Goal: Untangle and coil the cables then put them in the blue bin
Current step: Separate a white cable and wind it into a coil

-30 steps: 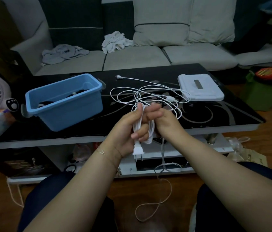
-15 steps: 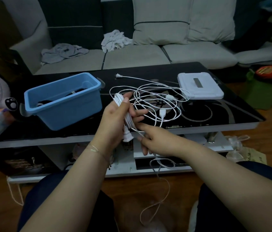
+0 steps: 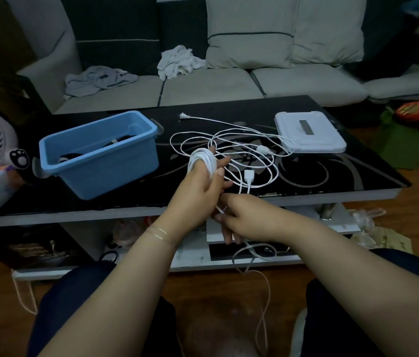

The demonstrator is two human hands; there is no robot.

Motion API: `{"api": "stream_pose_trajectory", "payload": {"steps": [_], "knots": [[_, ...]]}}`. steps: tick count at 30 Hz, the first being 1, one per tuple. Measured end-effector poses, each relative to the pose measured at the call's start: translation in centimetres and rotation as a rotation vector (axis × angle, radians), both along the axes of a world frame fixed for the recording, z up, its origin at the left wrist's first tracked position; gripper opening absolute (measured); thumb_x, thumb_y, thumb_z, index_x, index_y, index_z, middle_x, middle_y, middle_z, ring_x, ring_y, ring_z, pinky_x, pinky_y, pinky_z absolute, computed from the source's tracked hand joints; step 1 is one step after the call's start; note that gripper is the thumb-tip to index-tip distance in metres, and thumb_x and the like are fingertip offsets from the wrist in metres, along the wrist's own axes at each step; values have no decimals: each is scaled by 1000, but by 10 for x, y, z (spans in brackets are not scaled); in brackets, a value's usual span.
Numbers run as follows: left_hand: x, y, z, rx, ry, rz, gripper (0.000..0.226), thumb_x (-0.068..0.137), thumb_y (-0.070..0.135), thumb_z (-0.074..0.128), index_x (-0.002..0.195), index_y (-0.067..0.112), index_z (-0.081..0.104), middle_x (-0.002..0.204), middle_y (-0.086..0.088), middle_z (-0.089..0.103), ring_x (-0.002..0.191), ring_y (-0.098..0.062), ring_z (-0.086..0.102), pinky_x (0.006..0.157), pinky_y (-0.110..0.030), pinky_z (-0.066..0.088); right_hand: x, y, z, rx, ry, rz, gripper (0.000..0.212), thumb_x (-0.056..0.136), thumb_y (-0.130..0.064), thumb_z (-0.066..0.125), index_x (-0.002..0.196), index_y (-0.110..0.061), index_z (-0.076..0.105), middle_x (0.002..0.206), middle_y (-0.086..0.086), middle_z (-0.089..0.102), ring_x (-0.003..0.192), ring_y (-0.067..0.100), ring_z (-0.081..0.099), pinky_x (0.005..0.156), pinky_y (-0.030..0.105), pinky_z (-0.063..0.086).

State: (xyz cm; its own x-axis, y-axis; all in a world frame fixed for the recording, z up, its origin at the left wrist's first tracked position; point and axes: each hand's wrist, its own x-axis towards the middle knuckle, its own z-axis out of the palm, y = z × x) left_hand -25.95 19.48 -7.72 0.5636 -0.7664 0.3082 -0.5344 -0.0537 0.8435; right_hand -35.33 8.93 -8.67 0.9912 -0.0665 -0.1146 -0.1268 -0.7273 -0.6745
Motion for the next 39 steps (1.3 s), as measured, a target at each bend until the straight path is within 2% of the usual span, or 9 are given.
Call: {"api": "stream_pose_trajectory", "payload": {"steps": [5, 9, 13, 15, 17, 22, 28, 34, 39], "knots": [[0, 2, 1, 403, -416, 88, 76, 83, 78, 12, 98, 15, 52, 99, -8, 62, 93, -27, 59, 74, -38, 44, -7, -1, 13, -138, -57, -83, 18, 91, -23, 50, 76, -32, 53, 65, -7, 69, 44, 10, 59, 59, 34, 55], [-3, 4, 5, 459, -270, -91, 76, 66, 90, 20, 80, 20, 47, 68, 0, 62, 65, -15, 60, 60, -37, 43, -9, -10, 18, -174, -195, -185, 16, 79, -21, 60, 89, -25, 48, 68, -6, 63, 66, 16, 58, 58, 31, 43], [-1, 8, 14, 344, 27, -229, 67, 62, 71, 67, 92, 12, 60, 75, -7, 69, 67, -29, 63, 60, -42, 49, -16, -22, 27, 371, -180, -99, 37, 82, -2, 66, 106, -11, 40, 64, -1, 61, 61, 18, 49, 61, 33, 39], [1, 10, 16, 321, 114, -288, 54, 68, 50, 79, 97, 9, 60, 87, -23, 67, 75, -44, 63, 66, -54, 52, -17, -26, 30, 487, -159, -69, 34, 87, -6, 66, 109, -10, 40, 67, 2, 62, 66, 26, 46, 64, 41, 35], [2, 13, 15, 310, 151, -340, 24, 81, 28, 77, 89, 16, 58, 76, -10, 66, 59, -36, 62, 54, -42, 52, -18, -27, 30, 521, -168, -47, 28, 89, -7, 64, 105, -12, 42, 70, 7, 62, 68, 27, 47, 65, 43, 36], [3, 14, 10, 376, 153, -313, 11, 94, 11, 59, 87, 16, 53, 63, 4, 59, 52, -19, 65, 53, -33, 45, -17, -28, 30, 135, -205, -228, 36, 75, -39, 76, 92, -31, 45, 60, -2, 63, 56, 11, 56, 62, 44, 50], [2, 16, 14, 393, 190, -335, 5, 97, 11, 52, 97, 9, 57, 58, 5, 63, 50, -17, 67, 52, -32, 45, -13, -35, 31, -320, -287, -293, 58, 54, -83, 52, 65, -26, 55, 63, -27, 56, 60, -2, 50, 50, 27, 30], [1, 22, 21, 411, 275, -499, 21, 99, 19, 53, 104, 2, 65, 42, -6, 48, 33, -11, 48, 40, -19, 39, -12, -38, 31, 168, -307, -191, 58, 60, -71, 61, 61, -13, 57, 53, 1, 52, 49, 10, 48, 56, 35, 41], [7, 26, 20, 331, 483, -663, 25, 99, 16, 51, 108, -4, 63, 41, 1, 40, 30, -8, 36, 37, -18, 31, -13, -43, 34, 673, -226, -55, 25, 74, -23, 69, 83, -12, 48, 56, 4, 49, 49, 12, 45, 54, 26, 47]]}}
